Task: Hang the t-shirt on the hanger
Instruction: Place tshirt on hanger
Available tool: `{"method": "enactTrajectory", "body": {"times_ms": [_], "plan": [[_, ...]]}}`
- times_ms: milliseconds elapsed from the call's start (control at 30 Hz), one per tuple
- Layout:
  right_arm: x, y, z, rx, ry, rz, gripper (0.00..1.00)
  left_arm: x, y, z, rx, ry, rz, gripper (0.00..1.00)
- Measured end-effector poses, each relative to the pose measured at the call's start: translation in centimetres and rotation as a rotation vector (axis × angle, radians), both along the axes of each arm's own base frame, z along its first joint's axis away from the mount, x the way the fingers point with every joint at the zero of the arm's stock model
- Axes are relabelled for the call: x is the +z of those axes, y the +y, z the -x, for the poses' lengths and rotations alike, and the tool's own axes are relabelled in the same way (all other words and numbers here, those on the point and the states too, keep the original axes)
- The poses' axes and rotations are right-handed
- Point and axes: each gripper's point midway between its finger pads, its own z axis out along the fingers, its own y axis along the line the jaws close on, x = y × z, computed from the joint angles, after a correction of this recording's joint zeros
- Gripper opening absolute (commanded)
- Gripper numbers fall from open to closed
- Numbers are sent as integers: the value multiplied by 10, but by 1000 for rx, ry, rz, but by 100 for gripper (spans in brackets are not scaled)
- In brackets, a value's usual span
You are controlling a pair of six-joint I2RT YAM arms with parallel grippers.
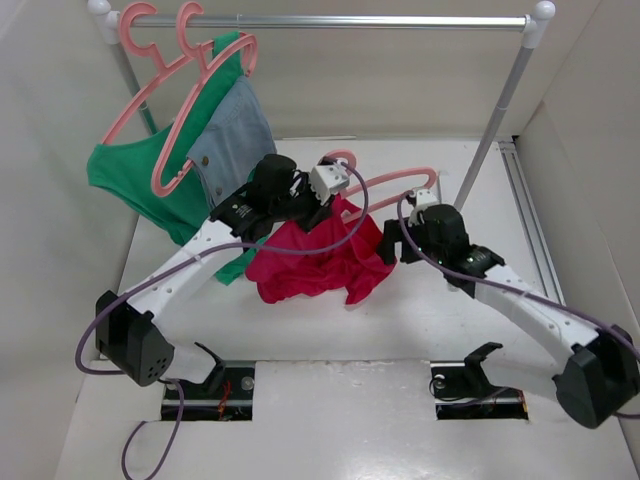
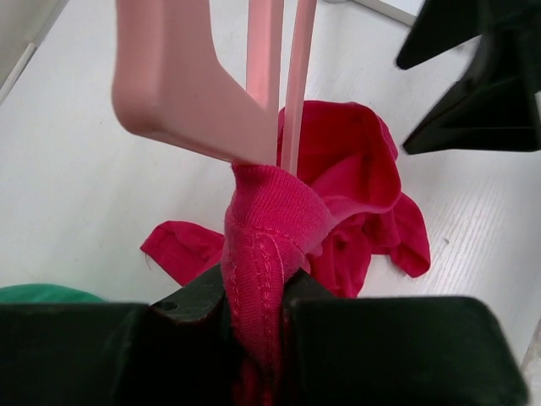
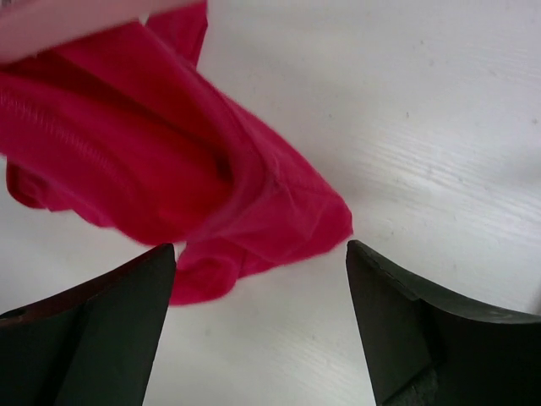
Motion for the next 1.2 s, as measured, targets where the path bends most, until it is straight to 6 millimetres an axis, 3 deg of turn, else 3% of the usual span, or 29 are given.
{"method": "enactTrajectory", "body": {"times_ms": [133, 267, 367, 400, 433, 533, 633, 767, 867, 1067, 1200], "plan": [[-1, 14, -23, -6, -5, -13, 83, 4, -1, 0, 5, -8, 17, 0], [-11, 21, -34, -19, 9, -30, 76, 9, 0, 1, 10, -15, 32, 0], [-23, 24, -37, -27, 32, -31, 51, 11, 0, 3, 16, -10, 47, 0], [-26, 24, -38, -34, 41, -37, 17, 11, -1, 3, 17, -5, 50, 0], [-30, 24, -37, -34, 46, -32, 1, 11, -1, 3, 18, -2, 53, 0], [-40, 14, -32, -68, 64, -47, 0, 11, 1, 3, 21, 6, 60, 0], [-39, -15, -27, -145, 52, -71, 0, 8, 9, 2, 12, -3, 50, 0], [-9, -74, -25, -311, -45, -124, 0, -10, 25, 15, -83, -51, -21, 0], [14, -105, -22, -389, -112, -136, 0, -26, 30, 34, -188, -93, -83, 0], [31, -123, -7, -390, -121, -73, 0, -54, 31, 45, -298, -153, -223, 0], [51, -126, -5, -335, -153, -5, 0, -80, 32, 33, -284, -110, -314, 0]]}}
